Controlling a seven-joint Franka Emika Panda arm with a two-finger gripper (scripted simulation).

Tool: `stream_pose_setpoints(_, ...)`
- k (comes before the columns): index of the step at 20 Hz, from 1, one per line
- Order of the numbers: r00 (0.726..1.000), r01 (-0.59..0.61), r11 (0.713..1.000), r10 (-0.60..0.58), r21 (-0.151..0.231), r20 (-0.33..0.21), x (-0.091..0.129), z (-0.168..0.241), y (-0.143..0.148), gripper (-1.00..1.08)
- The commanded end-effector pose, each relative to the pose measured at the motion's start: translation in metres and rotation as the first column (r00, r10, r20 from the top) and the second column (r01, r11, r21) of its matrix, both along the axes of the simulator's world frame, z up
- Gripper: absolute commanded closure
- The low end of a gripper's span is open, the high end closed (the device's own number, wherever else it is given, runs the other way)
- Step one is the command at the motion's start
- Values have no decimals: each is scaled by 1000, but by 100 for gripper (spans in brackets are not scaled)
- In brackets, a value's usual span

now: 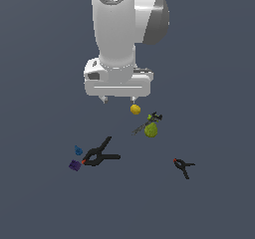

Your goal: Pick up a designated object from a clutter of objects.

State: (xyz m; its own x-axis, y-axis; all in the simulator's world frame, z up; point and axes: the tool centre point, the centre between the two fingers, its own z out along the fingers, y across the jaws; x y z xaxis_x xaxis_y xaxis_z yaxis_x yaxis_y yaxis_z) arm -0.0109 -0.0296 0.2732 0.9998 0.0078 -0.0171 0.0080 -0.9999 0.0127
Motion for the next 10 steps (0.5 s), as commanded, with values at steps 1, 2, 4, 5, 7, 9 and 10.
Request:
stream_pose_setpoints(1, 1000, -14, 1000, 14, 0, 0, -4, -13, 5, -92)
stream_pose_setpoints(2, 1000, -20, 1000, 20, 1, 1, -7, -19, 7, -92)
stream_pose_setpoints(4, 999, -35, 999, 35, 1, 2, -12, -32, 13, -92)
stream_pose_setpoints(5, 999, -43, 999, 43, 1, 2, -15, -39, 16, -92)
stream_pose_setpoints(7, 998, -60, 998, 60, 2, 3, -23, -54, 22, -92)
stream_pose_setpoints(9, 997, -80, 997, 80, 3, 4, -32, -70, 28, -92)
stream_pose_setpoints(10, 996, -89, 996, 89, 3, 5, -37, -78, 31, -92)
